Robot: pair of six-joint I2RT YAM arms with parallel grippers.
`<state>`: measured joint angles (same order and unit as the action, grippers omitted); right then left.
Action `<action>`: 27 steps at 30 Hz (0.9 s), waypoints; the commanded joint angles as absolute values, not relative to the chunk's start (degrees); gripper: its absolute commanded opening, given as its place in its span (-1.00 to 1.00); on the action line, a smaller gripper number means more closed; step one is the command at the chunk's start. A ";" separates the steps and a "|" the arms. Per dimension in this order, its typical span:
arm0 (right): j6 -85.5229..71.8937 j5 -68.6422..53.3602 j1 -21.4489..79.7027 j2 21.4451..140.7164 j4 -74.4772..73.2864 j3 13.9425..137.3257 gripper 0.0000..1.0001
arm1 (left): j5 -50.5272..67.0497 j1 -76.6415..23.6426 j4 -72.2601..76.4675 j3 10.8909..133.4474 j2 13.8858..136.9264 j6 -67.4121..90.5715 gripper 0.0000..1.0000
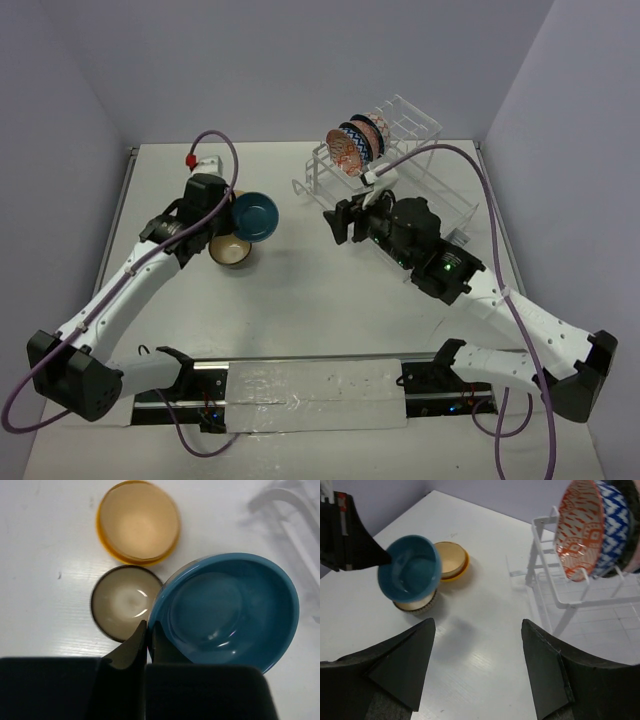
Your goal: Load the bowls into the dish rack
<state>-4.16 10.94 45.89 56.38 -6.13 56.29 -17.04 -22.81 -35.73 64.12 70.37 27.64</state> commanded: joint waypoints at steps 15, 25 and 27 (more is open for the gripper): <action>-10.63 18.09 55.37 76.37 -15.99 76.89 0.30 | -26.72 -41.39 -28.74 68.91 64.86 25.66 -1.00; -11.51 22.14 55.55 82.52 -20.30 81.21 -0.04 | -27.86 -43.94 -29.00 69.43 64.25 24.52 -1.00; -11.60 23.02 55.55 83.14 -21.35 81.91 -0.10 | -27.86 -44.12 -28.74 69.35 63.99 24.52 -1.00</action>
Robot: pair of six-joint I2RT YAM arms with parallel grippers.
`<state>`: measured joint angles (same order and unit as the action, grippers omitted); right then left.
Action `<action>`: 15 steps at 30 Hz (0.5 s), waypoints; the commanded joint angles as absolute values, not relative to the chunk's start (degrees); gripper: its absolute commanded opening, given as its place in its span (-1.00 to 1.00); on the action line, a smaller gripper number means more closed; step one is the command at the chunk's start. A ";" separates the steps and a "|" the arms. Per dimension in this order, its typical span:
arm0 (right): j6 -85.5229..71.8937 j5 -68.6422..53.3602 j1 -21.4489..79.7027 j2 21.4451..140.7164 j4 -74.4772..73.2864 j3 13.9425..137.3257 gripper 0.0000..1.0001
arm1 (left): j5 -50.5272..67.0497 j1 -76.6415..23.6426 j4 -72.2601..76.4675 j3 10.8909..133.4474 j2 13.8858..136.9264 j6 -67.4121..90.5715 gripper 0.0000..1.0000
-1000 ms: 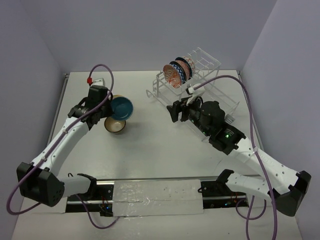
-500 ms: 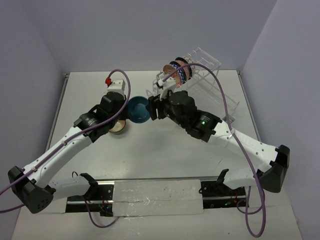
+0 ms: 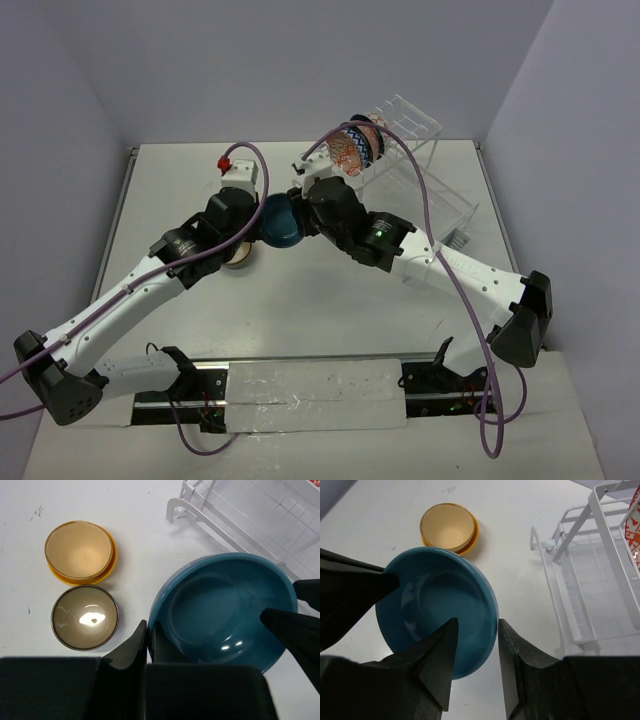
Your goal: Load the bowls into the dish rack
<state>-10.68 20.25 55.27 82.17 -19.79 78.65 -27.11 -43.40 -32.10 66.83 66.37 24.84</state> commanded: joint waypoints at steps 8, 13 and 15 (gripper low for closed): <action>-11.60 26.54 55.55 82.71 -21.89 81.91 -0.12 | -29.00 -44.21 -28.83 68.82 64.25 24.43 -1.00; -11.60 26.46 55.55 82.53 -21.88 81.56 -0.17 | -29.09 -44.30 -29.00 68.64 63.90 24.70 -1.00; -11.69 26.28 55.63 82.62 -21.80 81.65 -0.24 | -29.00 -44.21 -28.92 68.47 63.63 24.70 -0.99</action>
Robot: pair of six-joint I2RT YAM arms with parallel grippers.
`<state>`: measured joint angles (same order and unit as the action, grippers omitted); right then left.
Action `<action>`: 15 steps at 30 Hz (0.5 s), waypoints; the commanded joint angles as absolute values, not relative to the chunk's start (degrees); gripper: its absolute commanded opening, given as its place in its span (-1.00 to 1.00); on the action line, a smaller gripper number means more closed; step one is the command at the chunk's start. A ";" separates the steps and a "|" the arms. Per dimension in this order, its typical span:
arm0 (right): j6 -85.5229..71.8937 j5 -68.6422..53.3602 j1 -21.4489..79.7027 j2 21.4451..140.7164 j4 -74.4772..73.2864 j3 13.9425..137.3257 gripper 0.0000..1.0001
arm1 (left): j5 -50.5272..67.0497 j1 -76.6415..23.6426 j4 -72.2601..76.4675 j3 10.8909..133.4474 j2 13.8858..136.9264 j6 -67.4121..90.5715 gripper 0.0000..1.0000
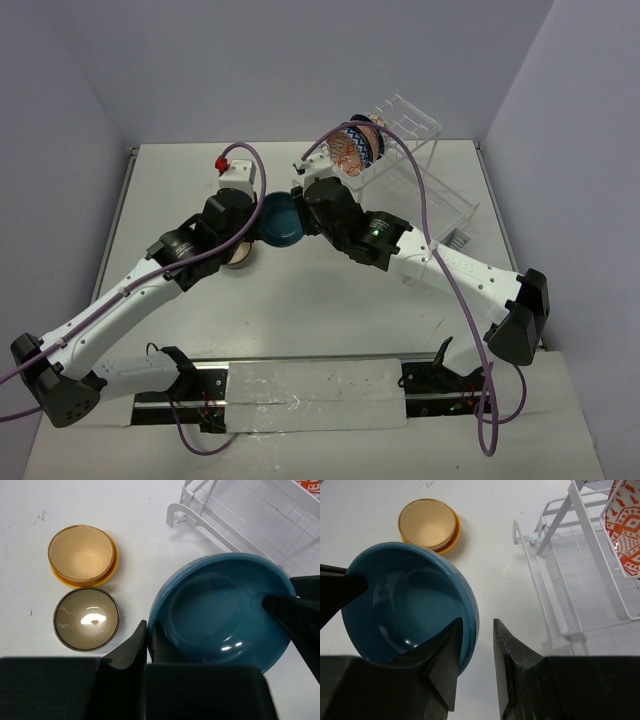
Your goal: Load the bowls into the dish rack
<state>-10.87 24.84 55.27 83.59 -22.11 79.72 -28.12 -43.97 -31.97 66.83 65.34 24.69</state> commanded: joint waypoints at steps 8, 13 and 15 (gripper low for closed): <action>-11.78 25.75 55.63 83.23 -21.71 82.00 -0.39 | -27.86 -44.30 -28.48 68.38 62.93 24.70 -0.99; -11.95 25.93 55.63 83.76 -21.80 82.27 -0.51 | -26.19 -44.21 -27.86 68.12 62.05 25.05 -1.00; -11.87 26.36 55.63 83.93 -22.06 82.27 -0.66 | -25.84 -44.21 -27.60 67.94 61.79 24.96 -0.99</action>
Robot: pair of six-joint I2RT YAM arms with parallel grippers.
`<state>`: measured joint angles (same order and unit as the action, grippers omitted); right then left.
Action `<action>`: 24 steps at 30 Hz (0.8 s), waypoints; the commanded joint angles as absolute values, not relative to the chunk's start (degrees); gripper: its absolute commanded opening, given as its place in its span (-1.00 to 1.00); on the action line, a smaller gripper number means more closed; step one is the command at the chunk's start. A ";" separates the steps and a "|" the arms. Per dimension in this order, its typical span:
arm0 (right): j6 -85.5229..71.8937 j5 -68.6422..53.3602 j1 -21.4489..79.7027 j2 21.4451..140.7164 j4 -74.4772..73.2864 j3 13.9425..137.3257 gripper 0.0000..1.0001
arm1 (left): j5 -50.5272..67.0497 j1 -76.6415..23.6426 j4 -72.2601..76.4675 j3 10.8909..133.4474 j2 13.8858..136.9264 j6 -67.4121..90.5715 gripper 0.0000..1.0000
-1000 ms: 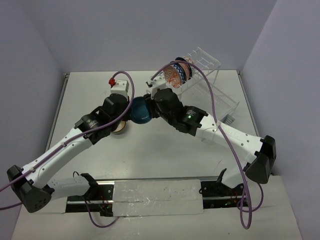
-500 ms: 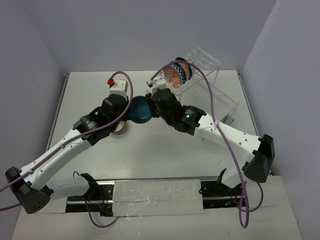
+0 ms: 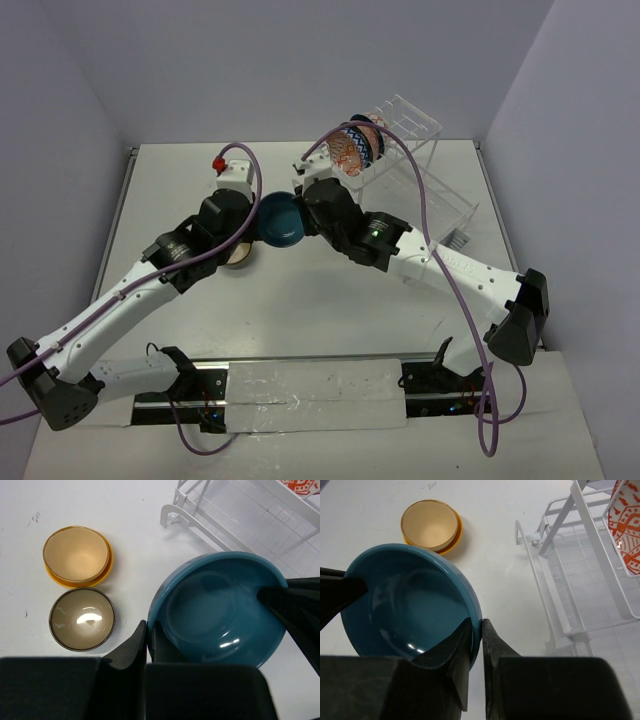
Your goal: Load the bowls into the dish rack
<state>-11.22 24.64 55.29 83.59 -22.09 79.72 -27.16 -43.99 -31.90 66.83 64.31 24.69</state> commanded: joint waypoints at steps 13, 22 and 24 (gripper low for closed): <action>-9.23 34.89 55.63 82.62 -24.08 82.00 -1.00 | -26.72 -44.21 -27.42 67.24 61.08 28.30 0.45; 2.08 52.18 55.37 76.83 -25.14 80.86 -1.00 | -28.22 -39.48 -27.42 65.57 59.24 31.38 0.90; 6.32 55.44 54.41 74.71 -24.00 81.03 -1.00 | -24.90 -35.00 -28.39 64.69 60.03 31.90 0.92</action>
<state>-0.62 45.04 55.13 80.60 -27.20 79.55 -26.68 -38.54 -29.39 65.71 60.27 30.06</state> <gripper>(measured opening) 0.140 0.955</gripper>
